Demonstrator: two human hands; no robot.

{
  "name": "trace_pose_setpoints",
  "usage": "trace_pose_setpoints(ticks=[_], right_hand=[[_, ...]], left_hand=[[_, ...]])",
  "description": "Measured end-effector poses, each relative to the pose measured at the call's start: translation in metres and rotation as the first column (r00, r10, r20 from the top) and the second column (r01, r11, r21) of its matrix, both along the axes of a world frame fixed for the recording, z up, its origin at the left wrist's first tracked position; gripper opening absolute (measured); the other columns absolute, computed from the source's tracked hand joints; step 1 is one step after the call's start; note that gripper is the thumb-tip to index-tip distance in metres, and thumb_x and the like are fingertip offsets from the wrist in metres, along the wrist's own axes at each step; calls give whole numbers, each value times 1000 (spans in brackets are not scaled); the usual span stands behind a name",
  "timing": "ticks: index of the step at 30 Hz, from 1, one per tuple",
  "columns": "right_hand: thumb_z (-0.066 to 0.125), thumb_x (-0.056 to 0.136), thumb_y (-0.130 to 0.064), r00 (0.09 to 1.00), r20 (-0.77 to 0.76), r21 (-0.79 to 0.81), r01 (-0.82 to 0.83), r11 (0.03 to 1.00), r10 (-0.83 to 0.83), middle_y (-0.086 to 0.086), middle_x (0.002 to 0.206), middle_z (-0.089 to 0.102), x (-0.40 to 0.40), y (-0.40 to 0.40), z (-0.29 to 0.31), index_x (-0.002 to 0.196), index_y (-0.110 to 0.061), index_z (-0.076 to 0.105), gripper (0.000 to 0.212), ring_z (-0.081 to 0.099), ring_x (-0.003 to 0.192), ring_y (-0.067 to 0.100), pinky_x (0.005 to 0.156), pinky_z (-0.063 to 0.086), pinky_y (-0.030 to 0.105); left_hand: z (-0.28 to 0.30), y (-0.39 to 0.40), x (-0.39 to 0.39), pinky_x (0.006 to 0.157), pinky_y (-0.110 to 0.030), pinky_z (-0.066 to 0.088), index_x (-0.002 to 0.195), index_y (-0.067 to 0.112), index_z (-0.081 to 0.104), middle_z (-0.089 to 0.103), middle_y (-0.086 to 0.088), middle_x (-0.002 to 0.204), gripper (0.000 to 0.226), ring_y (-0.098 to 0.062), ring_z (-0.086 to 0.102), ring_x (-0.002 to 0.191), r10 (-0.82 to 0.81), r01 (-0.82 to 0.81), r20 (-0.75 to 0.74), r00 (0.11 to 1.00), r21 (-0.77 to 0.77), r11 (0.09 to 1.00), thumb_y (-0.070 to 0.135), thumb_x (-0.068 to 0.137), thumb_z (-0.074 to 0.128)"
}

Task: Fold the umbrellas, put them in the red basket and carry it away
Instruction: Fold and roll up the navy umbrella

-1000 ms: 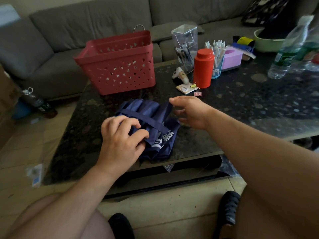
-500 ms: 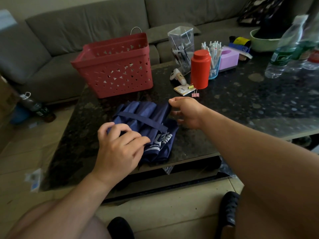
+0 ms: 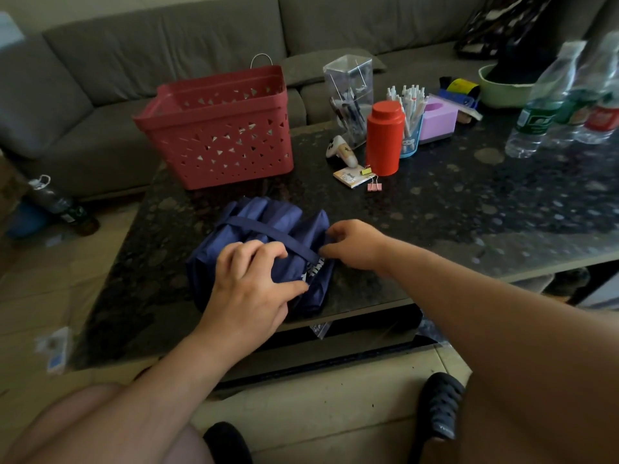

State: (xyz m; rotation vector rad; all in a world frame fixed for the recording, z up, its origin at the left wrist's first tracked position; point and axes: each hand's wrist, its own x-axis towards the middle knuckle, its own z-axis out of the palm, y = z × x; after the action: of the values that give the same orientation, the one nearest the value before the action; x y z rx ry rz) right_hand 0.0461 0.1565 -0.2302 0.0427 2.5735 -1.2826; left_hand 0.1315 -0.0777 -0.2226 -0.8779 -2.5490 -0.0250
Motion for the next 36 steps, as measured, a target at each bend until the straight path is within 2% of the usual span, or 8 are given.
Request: trace_pose_setpoints(ticks=[2,5,10,15,21,28,33,36], right_hand=[[77,92,-29,999,-1,-50,45,998,-45,-2,79,65,0,-3,-4,81,-19,68,17,59,72,13,62,45,27],[76,95,-28,996,27,-158,87,984,-83,2,76,62,1,-4,-3,83,-16,70,18,54,66,14,59,43,25],[64,103,-23,990,138,-418,38,908,22,-1,71,55,-6,22,3,80,-22,58,24,43,58,10,55,27,26],[67,101,-24,987,155,-328,95,940,-46,-3,63,54,-13,36,0,76,-21,59,27,41,58,10,55,28,26],[66,101,-33,975,220,-396,127,910,-41,-8,59,55,-14,25,8,77,-22,64,26,45,60,11,61,33,29],[60,105,-31,966,254,-421,164,892,-58,-7,63,54,-16,19,12,76,-23,57,30,45,63,11,67,36,31],[58,106,-32,952,291,-462,228,857,-96,-3,68,52,-22,12,12,77,-24,55,30,46,65,14,74,37,34],[62,104,-32,952,268,-458,260,850,-147,1,81,57,-26,8,11,78,-23,60,28,51,73,16,74,42,32]], left_hand=[[0,4,1,109,-58,33,101,39,82,61,-9,130,29,-42,52,122,22,-22,3,1000,-8,1000,24,76,82],[-2,7,1,109,-60,34,94,36,82,61,-9,130,21,-40,52,123,60,-60,-15,998,-14,998,25,76,82],[1,-4,-4,107,-57,35,87,31,81,65,-7,119,5,-41,56,117,67,-59,-140,988,58,997,29,83,78],[2,-5,-1,104,-55,35,85,29,78,66,-8,116,1,-40,58,114,24,-5,-207,978,93,996,28,84,78],[-8,3,-6,106,-56,34,100,30,79,64,-12,124,32,-41,53,119,10,-1,-153,988,62,998,14,73,80],[-8,3,-6,109,-59,34,94,30,76,64,-12,127,27,-40,50,120,-19,21,-102,995,25,999,26,70,90],[-10,6,-13,107,-58,35,85,28,78,67,-9,123,3,-41,56,118,-9,16,-169,986,38,999,31,83,79],[-11,5,-15,106,-59,36,82,29,79,68,-5,121,8,-40,58,117,-5,11,-177,984,36,999,37,83,81]])
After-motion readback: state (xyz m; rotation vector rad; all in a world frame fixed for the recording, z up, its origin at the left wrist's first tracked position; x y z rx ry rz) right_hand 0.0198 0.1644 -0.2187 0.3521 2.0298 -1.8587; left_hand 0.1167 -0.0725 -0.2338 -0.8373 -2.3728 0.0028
